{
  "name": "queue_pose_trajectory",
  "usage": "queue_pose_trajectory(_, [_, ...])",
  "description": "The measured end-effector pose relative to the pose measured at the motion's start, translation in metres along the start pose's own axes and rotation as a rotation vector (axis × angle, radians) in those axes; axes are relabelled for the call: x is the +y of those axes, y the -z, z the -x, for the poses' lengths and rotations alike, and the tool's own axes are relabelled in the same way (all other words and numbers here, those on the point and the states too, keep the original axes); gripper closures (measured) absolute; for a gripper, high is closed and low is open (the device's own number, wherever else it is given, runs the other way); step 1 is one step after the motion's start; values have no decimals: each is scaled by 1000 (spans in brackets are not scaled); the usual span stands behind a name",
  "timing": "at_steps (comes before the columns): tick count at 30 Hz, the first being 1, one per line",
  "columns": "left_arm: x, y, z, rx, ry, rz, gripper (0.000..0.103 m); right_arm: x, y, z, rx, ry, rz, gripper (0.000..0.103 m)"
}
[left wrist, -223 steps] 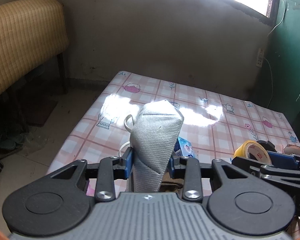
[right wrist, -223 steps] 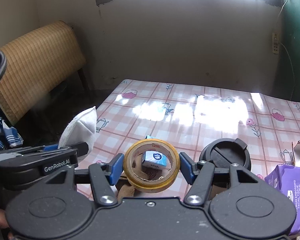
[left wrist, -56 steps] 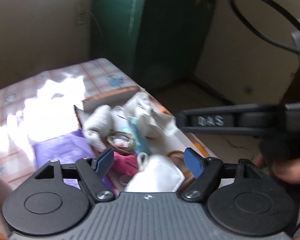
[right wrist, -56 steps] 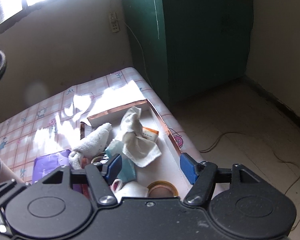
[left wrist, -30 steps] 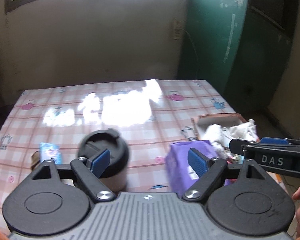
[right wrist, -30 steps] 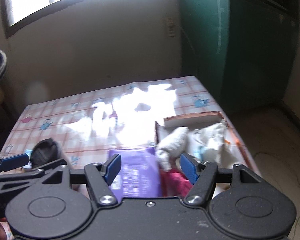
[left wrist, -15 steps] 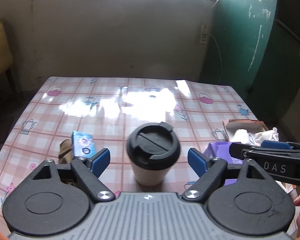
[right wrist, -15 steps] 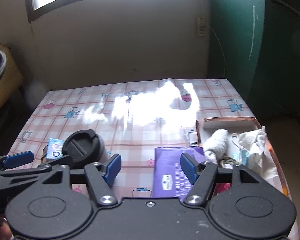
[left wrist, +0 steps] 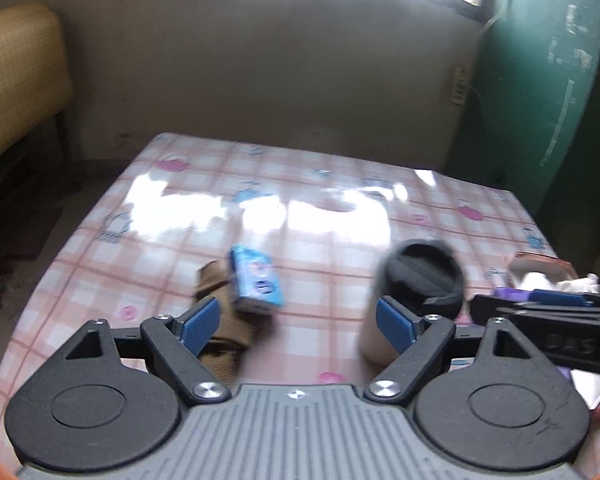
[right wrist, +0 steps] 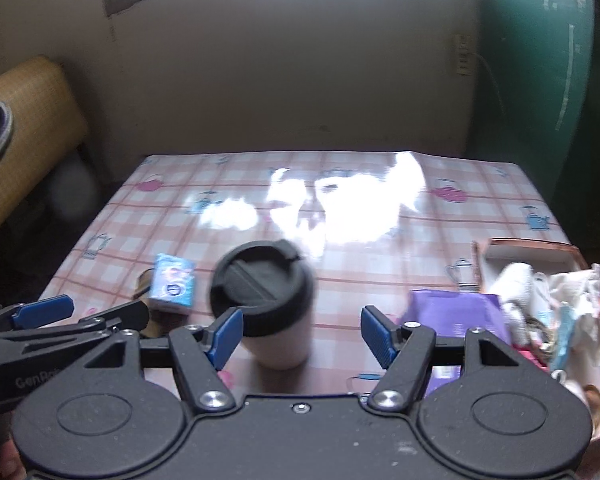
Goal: Organize soft objects
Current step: 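Move both grippers back over the remaining items, then grasp the brown knotted cloth with the left gripper while the right grasps the blue tissue pack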
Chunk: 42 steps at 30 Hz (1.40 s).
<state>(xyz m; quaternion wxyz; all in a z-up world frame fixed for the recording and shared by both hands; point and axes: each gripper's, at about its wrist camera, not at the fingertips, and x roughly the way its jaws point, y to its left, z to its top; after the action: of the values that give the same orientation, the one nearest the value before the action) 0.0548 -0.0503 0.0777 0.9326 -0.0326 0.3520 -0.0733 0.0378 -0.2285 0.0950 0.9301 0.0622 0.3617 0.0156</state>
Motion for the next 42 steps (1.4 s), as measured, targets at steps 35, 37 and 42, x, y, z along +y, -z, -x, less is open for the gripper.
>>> queue_pose_trajectory(35, [120,35,-79,36,-157,25,67,131,1,-89,69,-211,201,24])
queue_pose_trajectory(37, [131,35,-70,33,-159,45,67,143,5,-111,94,-199,211,24])
queue_pose_trajectory(42, [149,35,-59,39,-148,103,67,167,5,-154,129,-139,236,24])
